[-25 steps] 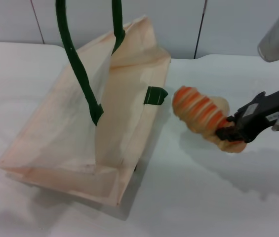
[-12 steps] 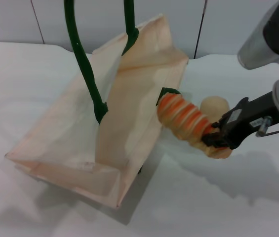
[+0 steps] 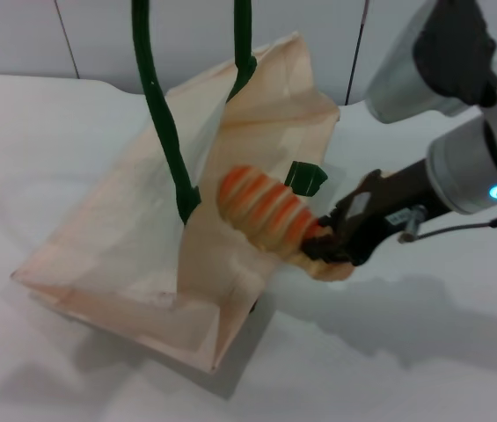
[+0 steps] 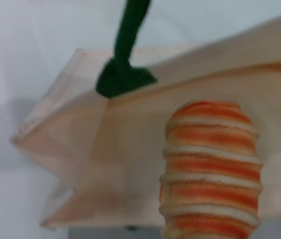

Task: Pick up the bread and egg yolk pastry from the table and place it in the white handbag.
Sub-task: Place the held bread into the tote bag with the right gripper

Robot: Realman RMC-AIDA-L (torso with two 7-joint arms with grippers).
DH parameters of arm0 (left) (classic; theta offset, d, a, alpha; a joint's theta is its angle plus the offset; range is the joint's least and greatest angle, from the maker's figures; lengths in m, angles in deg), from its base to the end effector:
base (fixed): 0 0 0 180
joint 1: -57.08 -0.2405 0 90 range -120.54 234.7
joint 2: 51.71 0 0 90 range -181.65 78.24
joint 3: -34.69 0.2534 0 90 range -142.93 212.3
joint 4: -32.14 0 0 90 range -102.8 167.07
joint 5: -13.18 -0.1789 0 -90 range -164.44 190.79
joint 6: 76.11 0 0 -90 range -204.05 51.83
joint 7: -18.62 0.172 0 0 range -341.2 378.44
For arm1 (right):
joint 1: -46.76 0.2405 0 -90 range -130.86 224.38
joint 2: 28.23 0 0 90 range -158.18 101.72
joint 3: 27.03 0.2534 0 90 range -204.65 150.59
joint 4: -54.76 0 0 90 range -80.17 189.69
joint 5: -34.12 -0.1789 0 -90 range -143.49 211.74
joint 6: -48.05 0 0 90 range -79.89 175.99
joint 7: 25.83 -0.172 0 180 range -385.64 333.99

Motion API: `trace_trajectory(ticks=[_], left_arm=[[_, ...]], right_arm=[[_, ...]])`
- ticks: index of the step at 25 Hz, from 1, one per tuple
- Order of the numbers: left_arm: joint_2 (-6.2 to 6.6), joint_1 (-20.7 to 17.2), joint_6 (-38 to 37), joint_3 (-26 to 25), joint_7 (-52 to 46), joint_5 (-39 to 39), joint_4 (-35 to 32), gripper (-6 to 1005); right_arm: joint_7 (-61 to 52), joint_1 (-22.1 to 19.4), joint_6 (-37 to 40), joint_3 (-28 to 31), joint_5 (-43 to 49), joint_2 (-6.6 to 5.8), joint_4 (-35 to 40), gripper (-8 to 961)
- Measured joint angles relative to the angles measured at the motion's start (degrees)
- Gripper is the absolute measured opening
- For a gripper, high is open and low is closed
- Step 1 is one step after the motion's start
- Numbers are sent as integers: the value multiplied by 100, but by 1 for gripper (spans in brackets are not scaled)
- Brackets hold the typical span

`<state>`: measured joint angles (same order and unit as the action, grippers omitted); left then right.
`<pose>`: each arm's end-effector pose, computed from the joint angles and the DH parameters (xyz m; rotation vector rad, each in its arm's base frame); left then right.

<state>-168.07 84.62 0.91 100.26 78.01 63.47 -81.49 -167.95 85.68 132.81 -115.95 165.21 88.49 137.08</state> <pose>-0.0766 0.3488 0.1077 -2.2879 0.1199 -0.1508 0.1145 0.3241 -0.0476 -2.8867 0.4978 -0.2293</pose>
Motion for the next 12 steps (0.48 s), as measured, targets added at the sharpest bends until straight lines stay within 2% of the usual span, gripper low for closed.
trace_trajectory(ticks=[5,12], left_arm=[[0,7,-49,86,-25,5,4,123],[0,11,-96,193,-42,7,7,123]], right_arm=[[0,388,-486,-228,-27,0,-536,271],[0,602,-812,-265,-29,0,-867,266]])
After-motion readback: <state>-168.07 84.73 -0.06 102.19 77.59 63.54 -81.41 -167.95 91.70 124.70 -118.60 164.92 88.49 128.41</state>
